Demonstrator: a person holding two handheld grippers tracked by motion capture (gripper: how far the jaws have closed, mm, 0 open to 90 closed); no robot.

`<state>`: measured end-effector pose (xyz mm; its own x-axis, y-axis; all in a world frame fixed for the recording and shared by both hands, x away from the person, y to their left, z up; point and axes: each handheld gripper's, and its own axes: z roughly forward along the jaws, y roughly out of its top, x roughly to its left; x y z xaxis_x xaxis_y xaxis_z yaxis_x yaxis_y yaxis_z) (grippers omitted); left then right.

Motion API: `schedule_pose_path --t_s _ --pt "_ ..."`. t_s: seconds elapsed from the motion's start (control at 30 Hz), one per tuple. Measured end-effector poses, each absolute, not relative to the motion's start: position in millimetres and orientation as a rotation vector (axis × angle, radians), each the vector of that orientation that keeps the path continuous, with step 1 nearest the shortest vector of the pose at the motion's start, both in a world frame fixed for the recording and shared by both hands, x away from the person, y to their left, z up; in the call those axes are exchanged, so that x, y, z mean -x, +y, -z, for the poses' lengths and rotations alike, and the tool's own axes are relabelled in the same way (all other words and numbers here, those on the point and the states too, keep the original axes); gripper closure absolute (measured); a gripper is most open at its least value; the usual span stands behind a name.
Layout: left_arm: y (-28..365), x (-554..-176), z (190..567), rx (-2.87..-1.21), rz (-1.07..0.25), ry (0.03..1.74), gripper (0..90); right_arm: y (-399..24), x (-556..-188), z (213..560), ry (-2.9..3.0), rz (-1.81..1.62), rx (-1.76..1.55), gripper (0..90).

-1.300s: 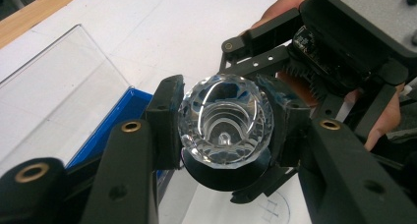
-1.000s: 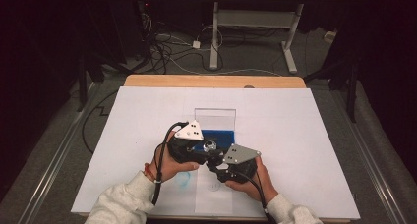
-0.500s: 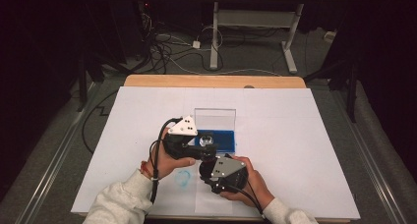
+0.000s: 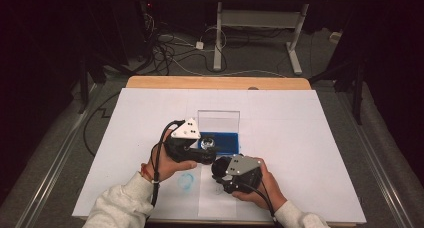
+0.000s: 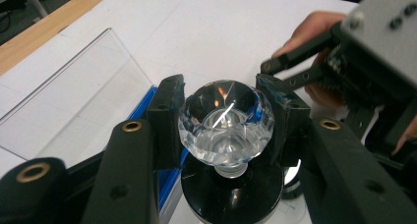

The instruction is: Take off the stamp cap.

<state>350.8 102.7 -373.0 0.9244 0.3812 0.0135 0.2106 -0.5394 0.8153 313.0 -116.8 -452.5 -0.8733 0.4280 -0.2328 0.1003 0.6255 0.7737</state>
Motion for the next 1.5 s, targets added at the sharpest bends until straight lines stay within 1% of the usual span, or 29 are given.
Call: schedule_pose_path --t_s 0.43,0.87,1.5 --pt "105.6 -353.5 382.2 -2.22 -0.264 0.447 54.7 -151.7 -313.4 436.1 2.36 -1.142 -0.519 38.9" --pt "108.6 -355.9 386.1 -2.262 -0.314 0.471 54.6 -191.6 -304.8 420.8 2.252 -1.175 -0.616 38.9" --pt "116.0 -361.8 389.5 -2.274 -0.329 0.5 54.7 -229.8 -295.8 417.4 2.185 -1.161 -0.696 38.9"
